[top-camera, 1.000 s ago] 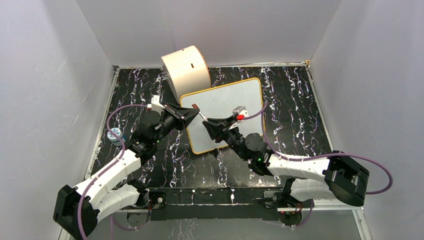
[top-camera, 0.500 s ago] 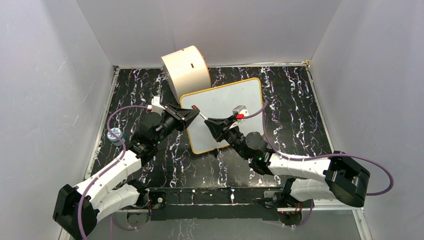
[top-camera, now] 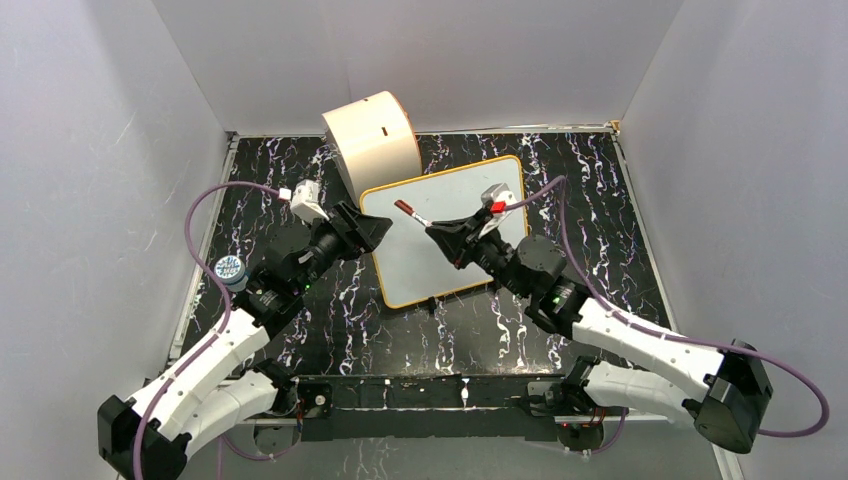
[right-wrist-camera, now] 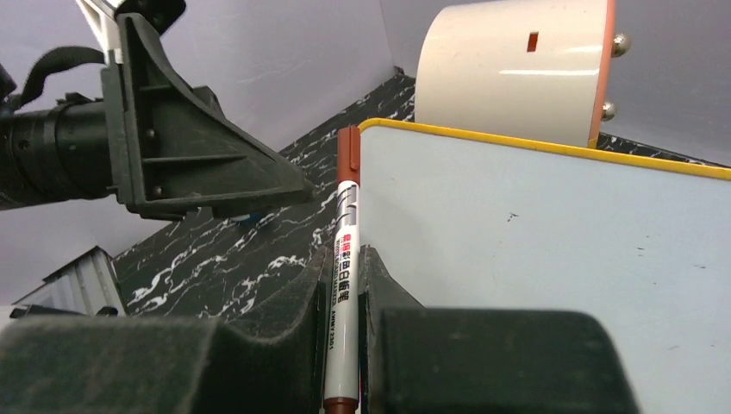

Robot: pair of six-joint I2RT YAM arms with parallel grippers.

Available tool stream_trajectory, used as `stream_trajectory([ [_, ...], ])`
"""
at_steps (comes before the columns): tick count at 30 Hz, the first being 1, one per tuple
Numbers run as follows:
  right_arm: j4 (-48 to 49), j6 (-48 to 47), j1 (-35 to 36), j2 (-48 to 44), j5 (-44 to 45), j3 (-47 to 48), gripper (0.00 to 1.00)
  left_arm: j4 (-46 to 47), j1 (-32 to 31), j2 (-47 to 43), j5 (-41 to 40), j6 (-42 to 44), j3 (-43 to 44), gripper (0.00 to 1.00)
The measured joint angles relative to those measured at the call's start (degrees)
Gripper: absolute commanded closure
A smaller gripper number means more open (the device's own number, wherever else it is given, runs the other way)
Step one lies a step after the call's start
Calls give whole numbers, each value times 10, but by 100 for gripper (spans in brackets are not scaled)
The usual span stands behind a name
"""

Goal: Write a sentence on the whiteboard
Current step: Open the whiteboard marker at the center of the board.

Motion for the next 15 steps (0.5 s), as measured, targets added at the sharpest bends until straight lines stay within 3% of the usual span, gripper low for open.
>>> stream_trajectory([
  [5,-123,3,-50,-22,-61,44,100,-36,0,-17,16,161,18,28],
  [15,-291,10,-120,-24,-179,100,100,-101,0,-3,151,439,93,27],
])
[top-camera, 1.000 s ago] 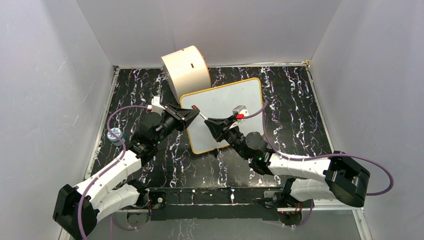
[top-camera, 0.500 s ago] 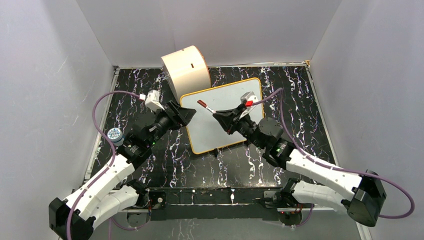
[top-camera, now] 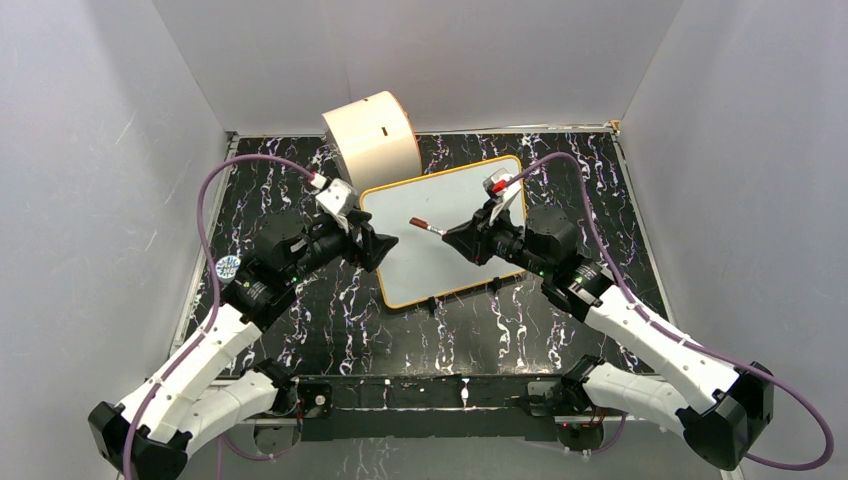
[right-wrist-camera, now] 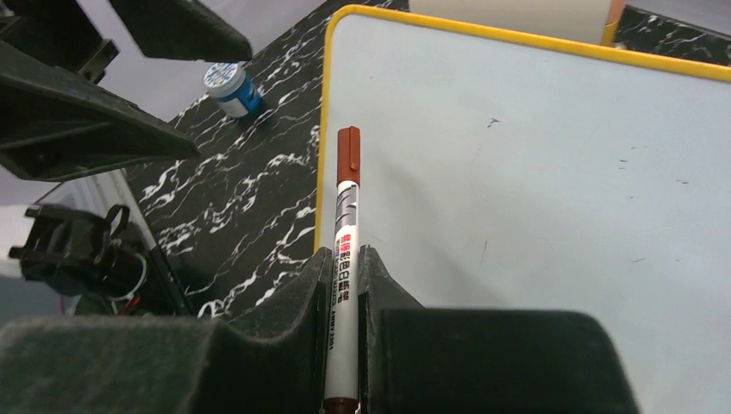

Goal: Write a sentence on the whiteboard
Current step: Open the whiteboard marker at the center of the board.

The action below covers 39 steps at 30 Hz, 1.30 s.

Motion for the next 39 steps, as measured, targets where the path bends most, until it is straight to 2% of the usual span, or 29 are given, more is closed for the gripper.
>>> stream_trajectory([
  [6,-49,-26,-12,-1,-66,23,100,-9,0,20,91,109,2,25],
  [11,-85,-74,-17,-12,-107,31,100,2,0,57,161,146,9,28],
  [17,-108,-132,-23,-19,-160,34,100,2,0,132,257,149,43,34],
  [26,-111,-170,-26,-21,-206,34,100,1,6,163,376,141,45,59],
  [39,-83,-182,-35,-18,-260,34,100,-2,48,211,506,121,58,66],
])
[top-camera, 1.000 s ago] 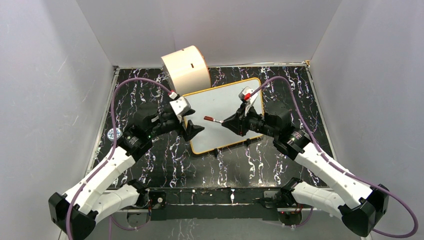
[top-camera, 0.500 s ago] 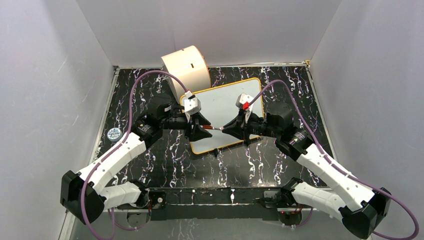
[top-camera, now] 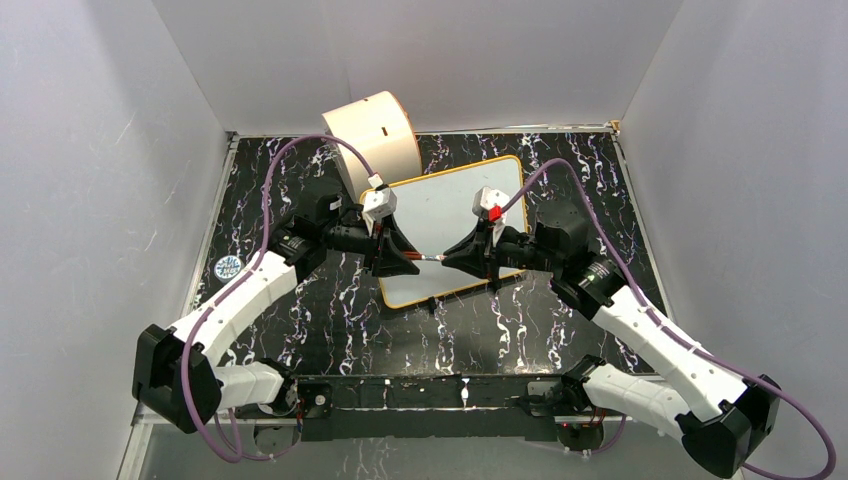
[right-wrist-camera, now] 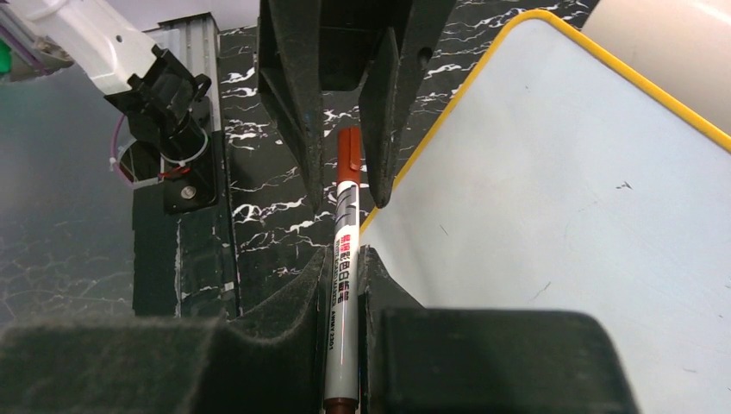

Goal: Write a sentence on the whiteboard
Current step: Open the whiteboard marker at the center of the board.

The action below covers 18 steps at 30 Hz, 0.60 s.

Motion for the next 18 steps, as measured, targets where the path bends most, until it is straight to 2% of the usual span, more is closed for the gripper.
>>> stream_trajectory([
  [4,7,-2,-2,11,-19,0,100,-3,0,7,19,-10,6,69],
  [6,10,-3,-3,17,-25,0,100,-3,0,9,24,-15,9,74],
  [8,12,-5,-3,20,-32,0,100,-3,1,9,29,-21,11,81],
  [11,13,-7,-4,22,-39,0,100,-7,1,9,36,-21,13,100],
  [18,14,-14,-11,22,-65,-2,100,-26,5,8,58,4,14,100],
])
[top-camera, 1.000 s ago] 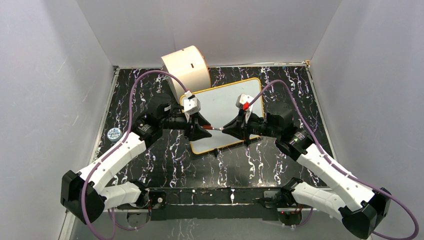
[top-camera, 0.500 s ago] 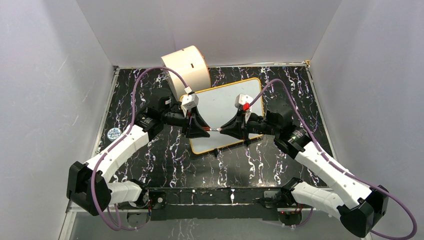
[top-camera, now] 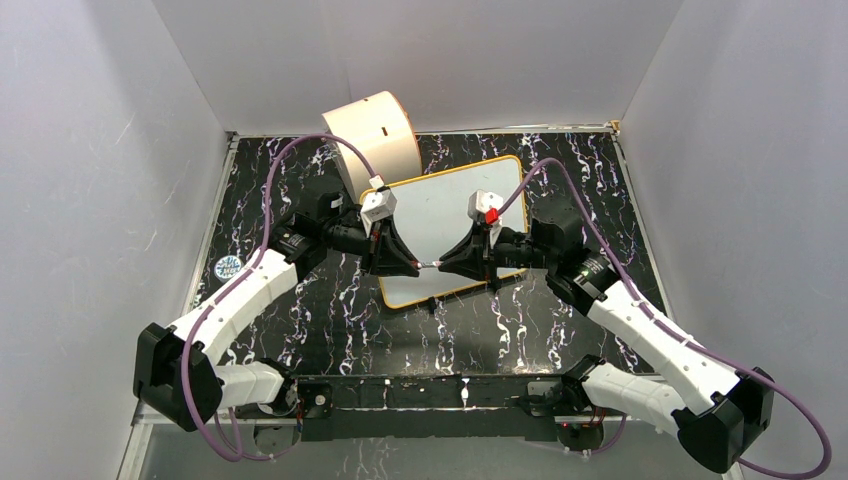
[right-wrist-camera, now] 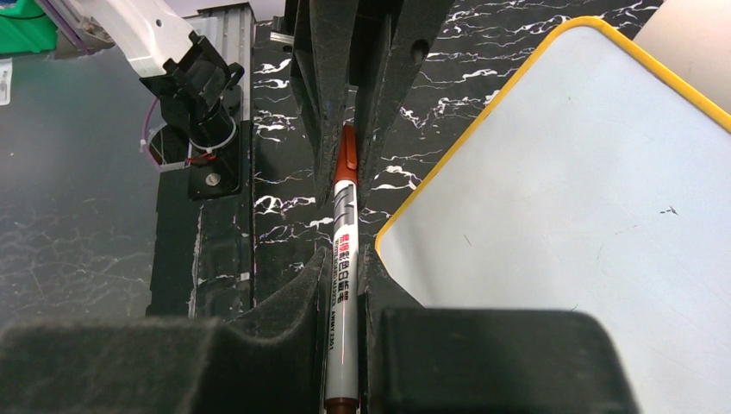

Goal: Write a sentence on the whiteboard
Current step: Open the whiteboard marker at the center of the board.

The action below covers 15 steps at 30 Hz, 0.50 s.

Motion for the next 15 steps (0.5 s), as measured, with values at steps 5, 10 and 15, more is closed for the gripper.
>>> stream_trajectory([
  [5,-4,-8,-7,-11,-7,-1,100,-6,6,-6,4,9,0,100],
  [10,-12,-15,-38,-49,-16,-5,100,-21,40,-19,-3,16,0,100],
  [15,-24,-29,-52,-61,-29,-5,100,-49,58,-32,-19,33,0,100],
])
